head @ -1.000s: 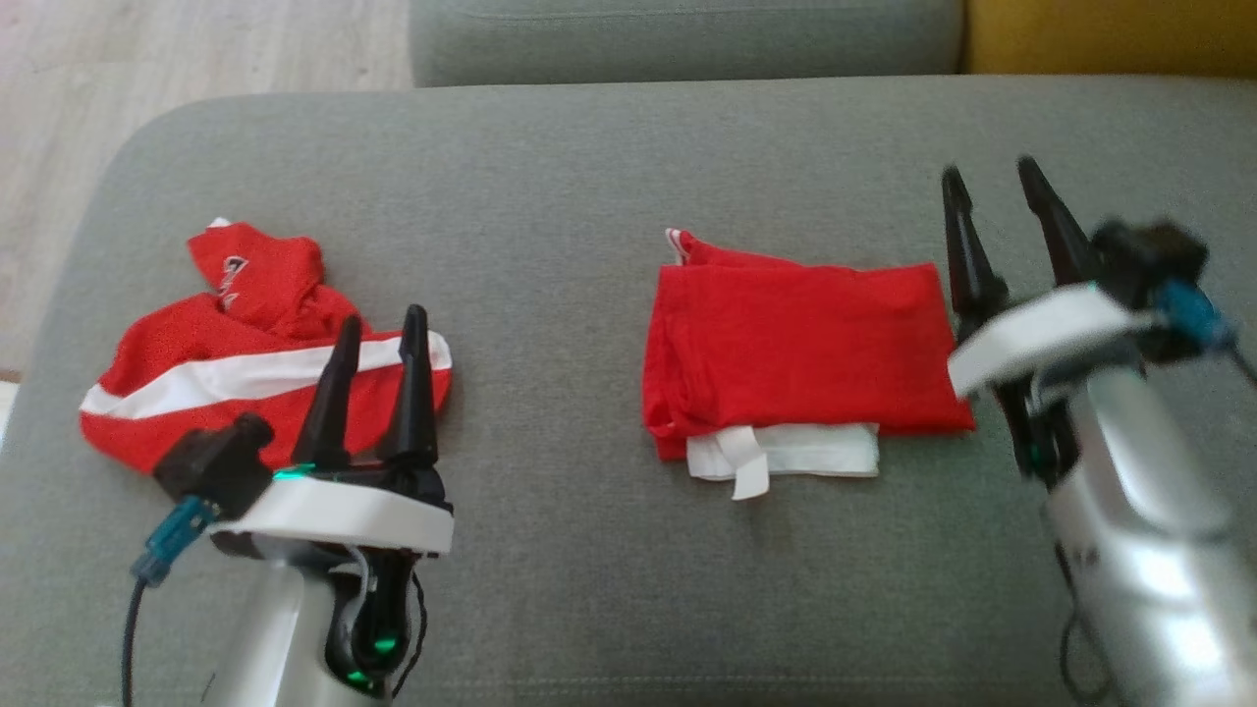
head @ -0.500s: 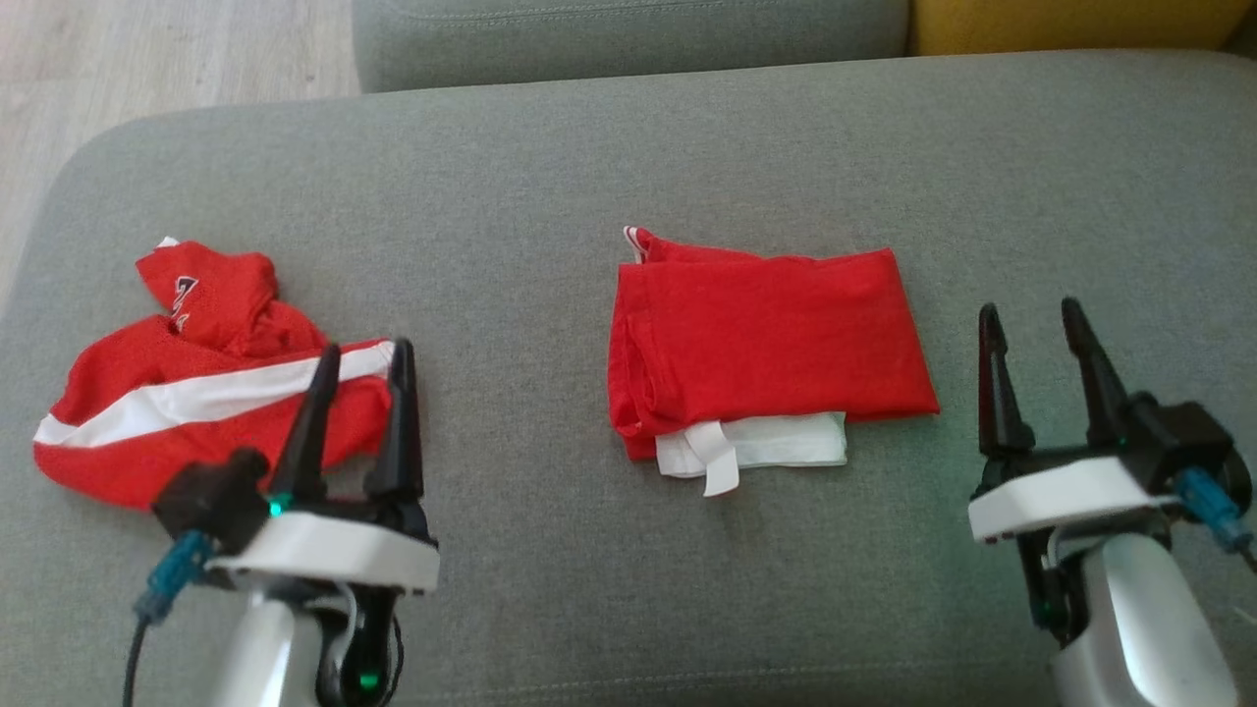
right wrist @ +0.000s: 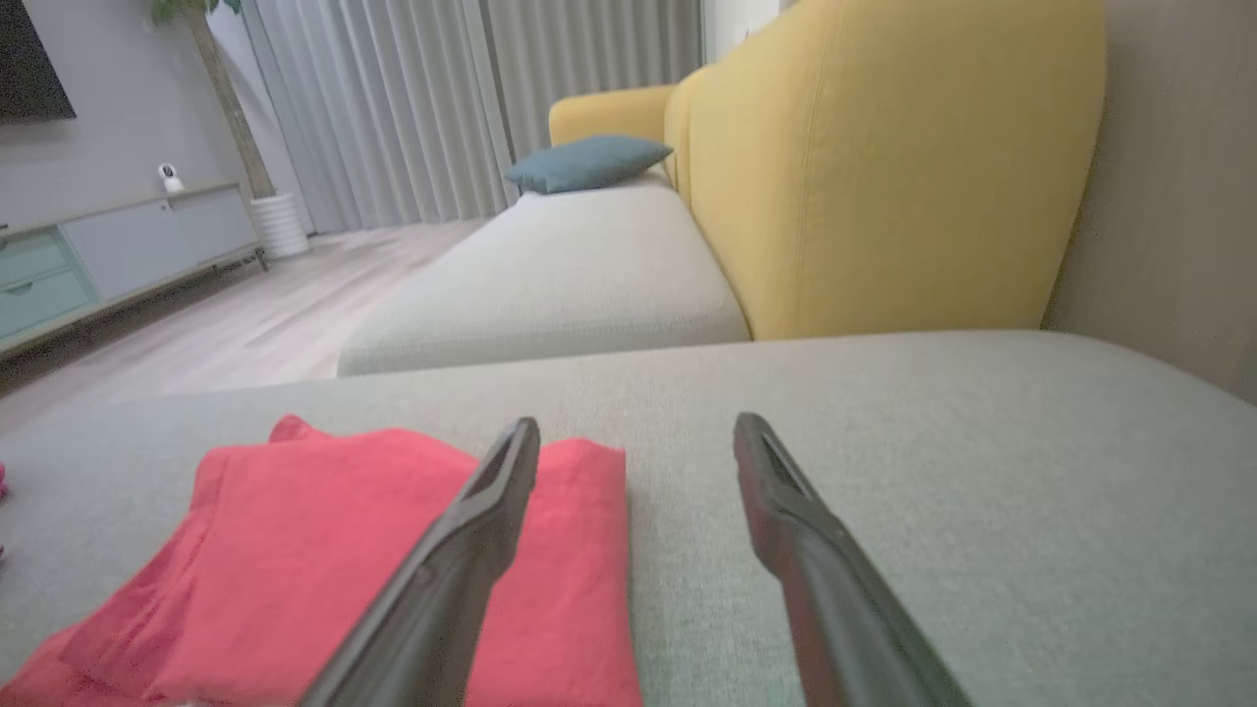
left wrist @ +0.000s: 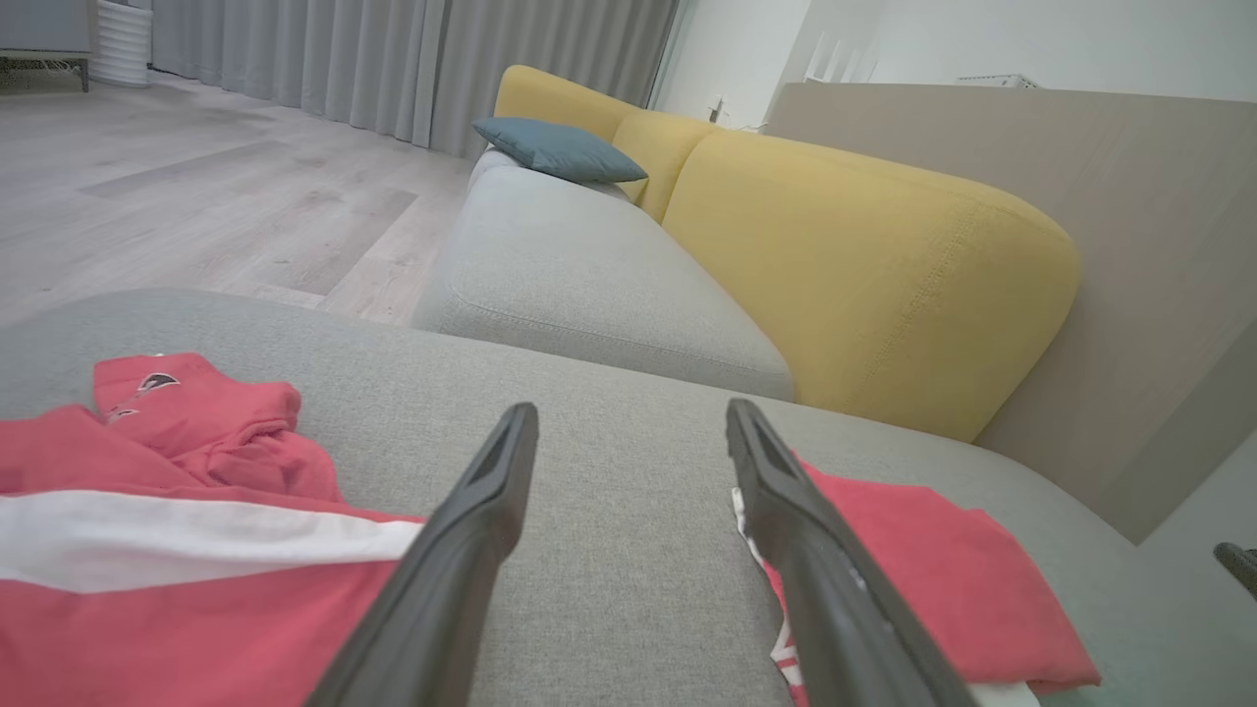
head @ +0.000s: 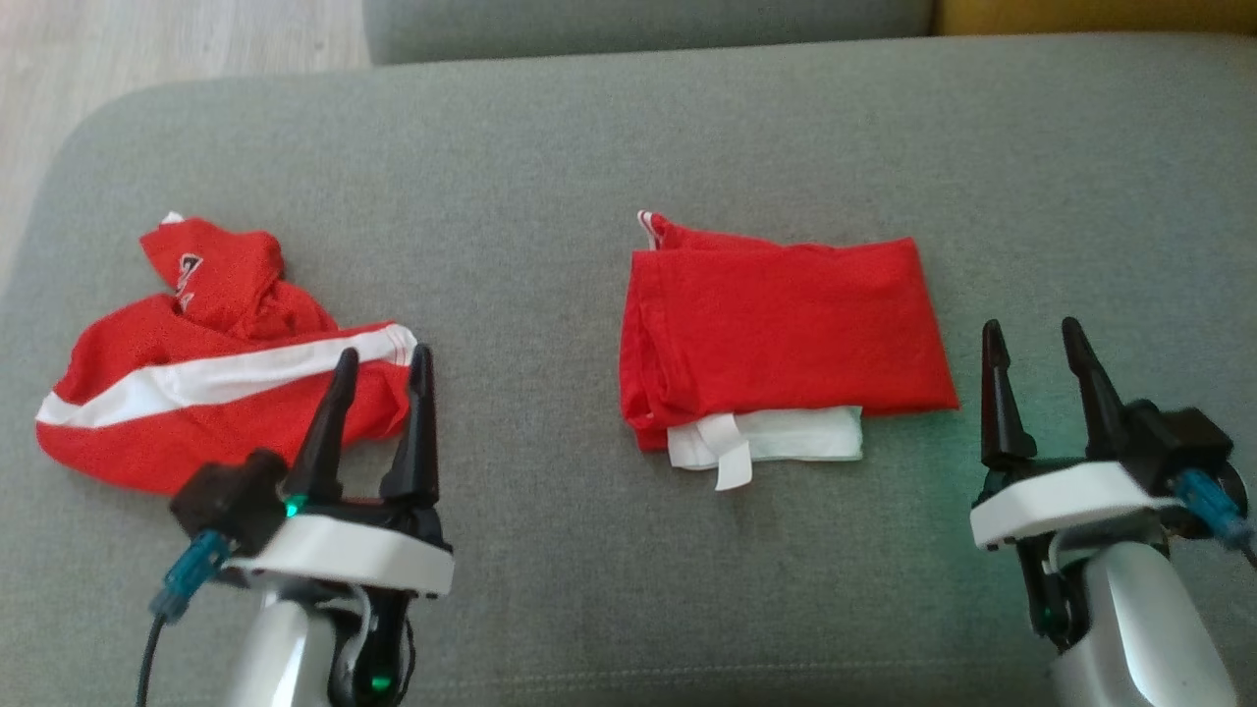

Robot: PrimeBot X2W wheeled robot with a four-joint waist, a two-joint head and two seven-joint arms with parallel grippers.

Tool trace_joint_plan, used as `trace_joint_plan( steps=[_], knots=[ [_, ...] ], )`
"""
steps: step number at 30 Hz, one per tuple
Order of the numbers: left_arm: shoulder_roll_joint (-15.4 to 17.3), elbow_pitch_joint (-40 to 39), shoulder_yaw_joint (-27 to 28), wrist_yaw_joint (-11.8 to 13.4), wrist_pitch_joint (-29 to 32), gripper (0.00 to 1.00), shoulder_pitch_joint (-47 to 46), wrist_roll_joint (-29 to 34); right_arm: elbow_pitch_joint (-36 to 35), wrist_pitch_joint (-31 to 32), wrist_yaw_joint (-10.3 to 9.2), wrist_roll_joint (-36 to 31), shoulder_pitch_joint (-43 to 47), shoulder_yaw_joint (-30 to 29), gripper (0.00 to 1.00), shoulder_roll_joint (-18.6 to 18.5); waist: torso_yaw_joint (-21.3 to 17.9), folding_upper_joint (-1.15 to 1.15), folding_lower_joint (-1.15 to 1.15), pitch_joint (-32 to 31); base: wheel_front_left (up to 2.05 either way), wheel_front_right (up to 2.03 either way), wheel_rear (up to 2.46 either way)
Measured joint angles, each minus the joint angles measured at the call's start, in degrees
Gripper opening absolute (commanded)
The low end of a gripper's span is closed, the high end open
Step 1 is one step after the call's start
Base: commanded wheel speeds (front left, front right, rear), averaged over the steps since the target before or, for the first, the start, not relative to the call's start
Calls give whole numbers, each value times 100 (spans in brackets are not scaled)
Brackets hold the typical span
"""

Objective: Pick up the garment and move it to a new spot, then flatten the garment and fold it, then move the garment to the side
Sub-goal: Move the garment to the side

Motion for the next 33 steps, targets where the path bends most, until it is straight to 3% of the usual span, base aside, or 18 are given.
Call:
trace_joint_plan(
  steps=[13,24,26,33],
  knots=[
    [-2,67,-379,-10,0,100,-492,0,1322,1083,0,369,-1009,-385,100,-1,392,0,0,666,0,0,0],
    [-3,127,-379,-15,0,100,-583,0,1927,1028,0,502,-1608,-475,100,-27,705,0,0,1025,0,0,0],
    [-2,127,-375,-15,0,100,-635,0,1992,1002,0,465,-1675,-463,0,-38,697,0,0,1049,0,0,0],
    [-3,126,-357,-15,0,100,-670,1,2075,832,0,-209,-1823,-537,0,-24,546,0,0,1057,0,0,0]
  ],
)
